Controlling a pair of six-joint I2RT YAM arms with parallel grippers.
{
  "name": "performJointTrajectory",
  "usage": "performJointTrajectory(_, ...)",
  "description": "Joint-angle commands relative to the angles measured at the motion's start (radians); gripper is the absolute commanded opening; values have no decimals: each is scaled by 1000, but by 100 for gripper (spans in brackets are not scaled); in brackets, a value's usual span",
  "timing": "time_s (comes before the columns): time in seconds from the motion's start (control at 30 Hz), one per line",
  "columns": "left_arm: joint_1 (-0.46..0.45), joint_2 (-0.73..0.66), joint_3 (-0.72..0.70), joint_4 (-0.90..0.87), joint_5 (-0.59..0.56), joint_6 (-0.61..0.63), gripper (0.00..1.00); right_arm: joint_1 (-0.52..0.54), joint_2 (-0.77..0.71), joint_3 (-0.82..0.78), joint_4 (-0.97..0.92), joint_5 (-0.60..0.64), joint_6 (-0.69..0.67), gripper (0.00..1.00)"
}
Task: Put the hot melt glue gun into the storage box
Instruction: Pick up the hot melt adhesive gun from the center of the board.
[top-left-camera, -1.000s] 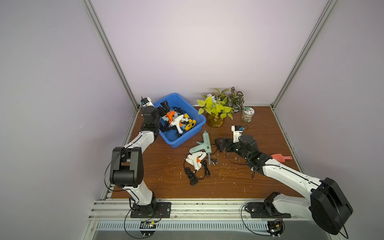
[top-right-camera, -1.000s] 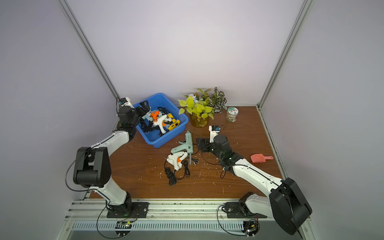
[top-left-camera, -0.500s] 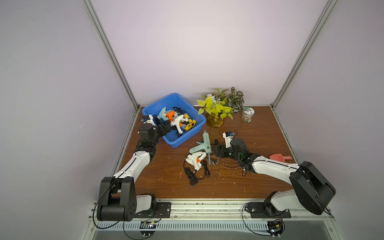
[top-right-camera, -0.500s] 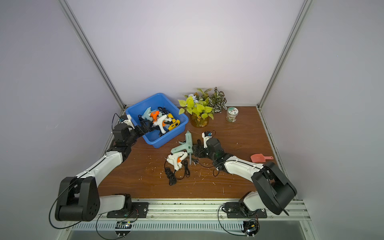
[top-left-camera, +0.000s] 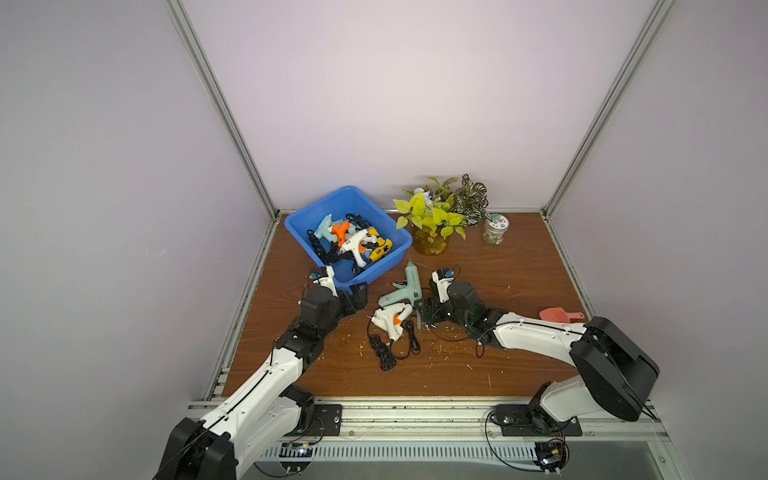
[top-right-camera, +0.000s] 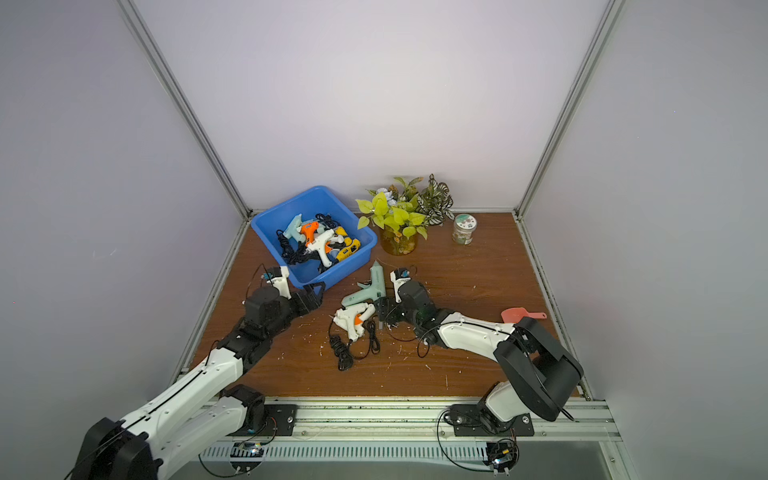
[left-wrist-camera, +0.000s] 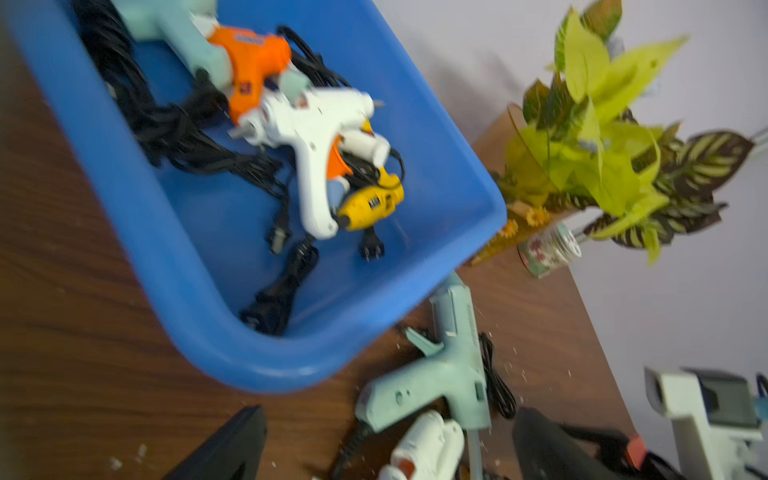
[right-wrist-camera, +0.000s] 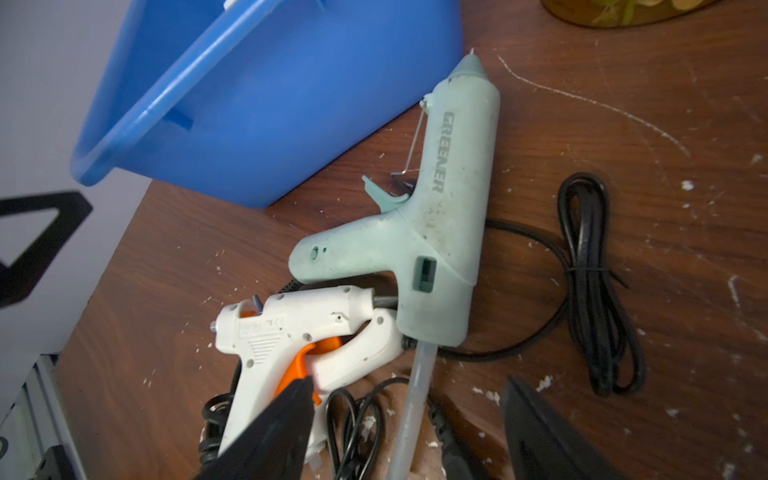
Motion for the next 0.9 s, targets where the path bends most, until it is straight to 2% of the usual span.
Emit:
performJointTrajectory(0.0,-114,-4,-9,-113,-114,-65,92,1,-55,-7,-20,89,4,81)
performJointTrajectory(0.2,-270,133,10,-109,-92,-95,80,1,-118,-26,-71,195,9,85)
performJointTrajectory(0.4,-335,246,62,-150,-65,-60,64,0,-198,-65,-82,269,10,90)
performJointTrajectory(0.5,-354,291,80,-150,-32,-42,59,-1,-232,-83,-79,291,10,92)
performJointTrajectory(0.67,-365,359,114,-135,13,-11,56,-2,-270,-100,-76,303,3,93)
performJointTrajectory(0.87,-364,430,133,-124,18,-9,59,-2,-287,-99,-85,307,-3,94)
